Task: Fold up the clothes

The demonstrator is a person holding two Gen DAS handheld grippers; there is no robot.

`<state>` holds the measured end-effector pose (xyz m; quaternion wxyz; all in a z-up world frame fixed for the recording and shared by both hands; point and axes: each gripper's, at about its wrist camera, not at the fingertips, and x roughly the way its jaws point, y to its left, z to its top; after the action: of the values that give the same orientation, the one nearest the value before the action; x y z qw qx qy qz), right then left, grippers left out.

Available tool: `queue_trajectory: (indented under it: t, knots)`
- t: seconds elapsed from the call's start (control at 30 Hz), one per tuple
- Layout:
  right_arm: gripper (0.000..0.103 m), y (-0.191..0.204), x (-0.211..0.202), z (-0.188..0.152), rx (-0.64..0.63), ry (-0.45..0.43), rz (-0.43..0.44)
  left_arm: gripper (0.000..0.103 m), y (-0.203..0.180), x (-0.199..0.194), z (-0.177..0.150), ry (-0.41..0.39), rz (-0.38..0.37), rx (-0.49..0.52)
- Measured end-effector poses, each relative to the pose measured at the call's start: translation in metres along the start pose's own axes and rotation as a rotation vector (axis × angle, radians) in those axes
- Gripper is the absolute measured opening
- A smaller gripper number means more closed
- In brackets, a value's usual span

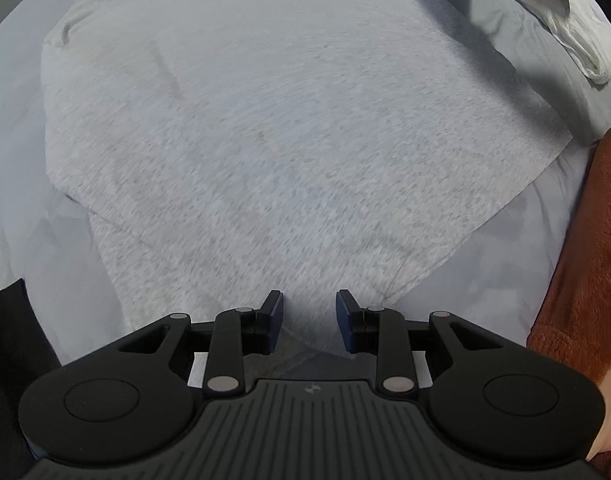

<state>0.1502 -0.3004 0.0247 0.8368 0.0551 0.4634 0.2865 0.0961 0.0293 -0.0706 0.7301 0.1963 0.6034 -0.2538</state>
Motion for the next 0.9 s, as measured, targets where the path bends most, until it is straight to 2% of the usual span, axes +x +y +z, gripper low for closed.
queue_trajectory:
  t: [0.1, 0.2, 0.33, 0.4, 0.47, 0.53, 0.63, 0.73, 0.9]
  knots:
    - [0.003, 0.034, 0.019, -0.014, -0.109, 0.109, 0.057, 0.028, 0.001, -0.001, 0.0, -0.008, -0.007, -0.004]
    - [0.003, 0.058, 0.044, -0.032, -0.194, 0.251, 0.068, 0.028, 0.005, -0.005, 0.001, -0.017, -0.021, -0.006]
    - [0.003, 0.067, 0.07, -0.052, -0.233, 0.396, 0.046, 0.028, 0.004, -0.007, 0.003, -0.03, -0.042, 0.002]
    - [0.003, 0.067, 0.088, -0.063, -0.241, 0.493, 0.006, 0.028, 0.002, -0.01, 0.006, -0.041, -0.056, 0.006]
    - [0.005, 0.064, 0.1, -0.071, -0.232, 0.553, -0.036, 0.028, 0.0, -0.011, 0.01, -0.055, -0.075, 0.007]
    - [0.014, 0.06, 0.104, -0.075, -0.212, 0.591, -0.059, 0.029, -0.004, -0.012, 0.015, -0.07, -0.095, 0.005]
    - [0.021, 0.047, 0.096, -0.074, -0.152, 0.589, -0.079, 0.029, -0.009, -0.012, 0.02, -0.096, -0.123, 0.008]
    - [0.024, 0.019, 0.078, -0.063, -0.003, 0.519, -0.1, 0.029, -0.017, -0.009, 0.026, -0.117, -0.162, 0.016]
    - [0.024, -0.034, 0.061, -0.06, 0.256, 0.446, -0.195, 0.035, -0.037, -0.002, 0.043, -0.153, -0.258, 0.02]
